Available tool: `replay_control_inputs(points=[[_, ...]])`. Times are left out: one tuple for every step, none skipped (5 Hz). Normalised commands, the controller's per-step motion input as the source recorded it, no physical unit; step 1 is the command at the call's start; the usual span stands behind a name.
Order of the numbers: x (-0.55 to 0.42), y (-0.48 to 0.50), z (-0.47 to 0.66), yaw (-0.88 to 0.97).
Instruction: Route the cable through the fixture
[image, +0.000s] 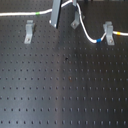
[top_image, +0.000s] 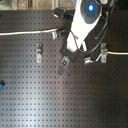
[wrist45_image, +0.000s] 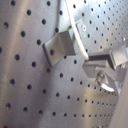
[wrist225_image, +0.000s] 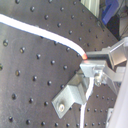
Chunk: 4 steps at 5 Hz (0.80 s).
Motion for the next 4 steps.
replay_control_inputs(points=[[-0.240, 0.147, 0.27, 0.03], [-0.182, 0.195, 0.42, 0.01], [0.027, 0.196, 0.63, -0.02], [0.031, 0.060, 0.55, -0.16]])
